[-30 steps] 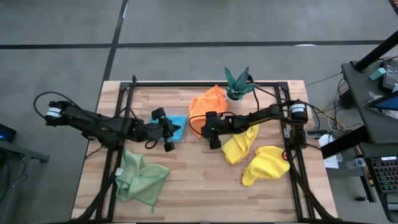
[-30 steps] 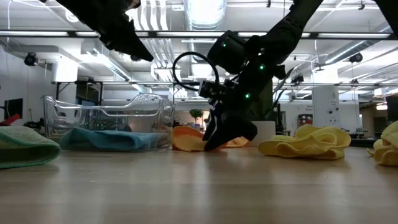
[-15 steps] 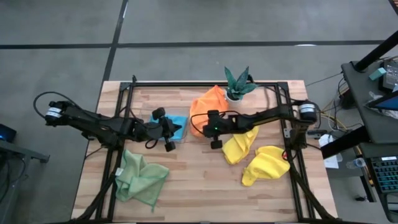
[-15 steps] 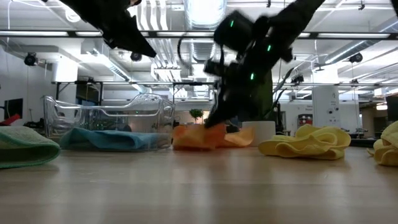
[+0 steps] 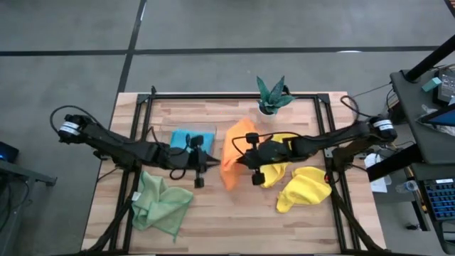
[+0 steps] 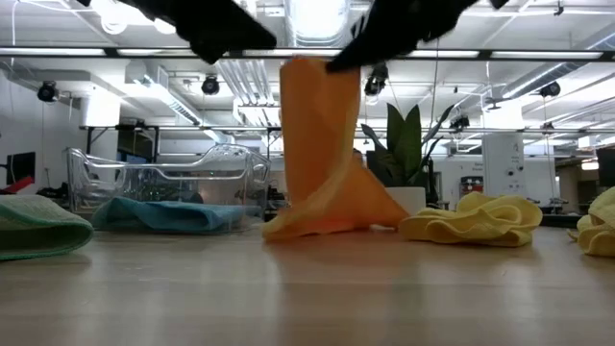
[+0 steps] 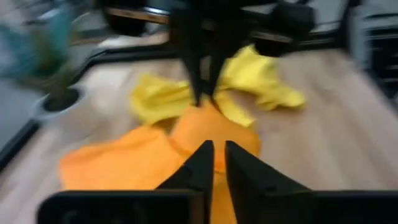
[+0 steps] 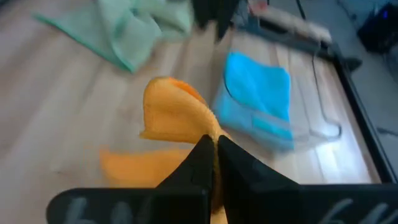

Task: Fold microfiber towels
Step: Fold the orange microfiber cloth

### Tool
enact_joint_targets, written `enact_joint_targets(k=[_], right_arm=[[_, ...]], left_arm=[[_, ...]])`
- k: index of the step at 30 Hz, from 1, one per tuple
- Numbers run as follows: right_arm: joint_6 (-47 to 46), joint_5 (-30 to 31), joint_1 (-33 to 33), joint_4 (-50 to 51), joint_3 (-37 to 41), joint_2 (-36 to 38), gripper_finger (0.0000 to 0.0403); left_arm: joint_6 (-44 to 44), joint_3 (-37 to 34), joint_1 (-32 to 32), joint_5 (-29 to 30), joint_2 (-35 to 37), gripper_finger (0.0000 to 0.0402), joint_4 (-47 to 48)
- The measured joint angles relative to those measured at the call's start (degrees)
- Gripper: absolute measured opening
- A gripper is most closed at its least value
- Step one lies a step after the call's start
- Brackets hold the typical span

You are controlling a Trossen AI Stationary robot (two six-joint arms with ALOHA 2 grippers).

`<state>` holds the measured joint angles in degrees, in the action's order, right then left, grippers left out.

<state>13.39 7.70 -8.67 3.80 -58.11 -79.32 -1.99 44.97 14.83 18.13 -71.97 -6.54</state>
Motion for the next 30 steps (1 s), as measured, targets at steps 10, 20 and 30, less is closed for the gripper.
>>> enact_joint_targets(k=[10,20,30], right_arm=[[-3.98,0.25,-4.67,-2.52,-0.42,4.06,0.0009],[-2.10,-0.84,-9.38,-6.09,-2.35,4.96,0.0009],[-2.77,0.28,-11.18,4.31,-14.02,5.25,0.0008]], left_arm=[[3.13,1.66,5.35,0.31,-4.58,0.0207,-6.34],[6.83,1.79,6.65,1.85,-11.90,0.0244,-13.39],[3.99,1.73,7.78,3.86,-8.46,0.0244,-13.58]])
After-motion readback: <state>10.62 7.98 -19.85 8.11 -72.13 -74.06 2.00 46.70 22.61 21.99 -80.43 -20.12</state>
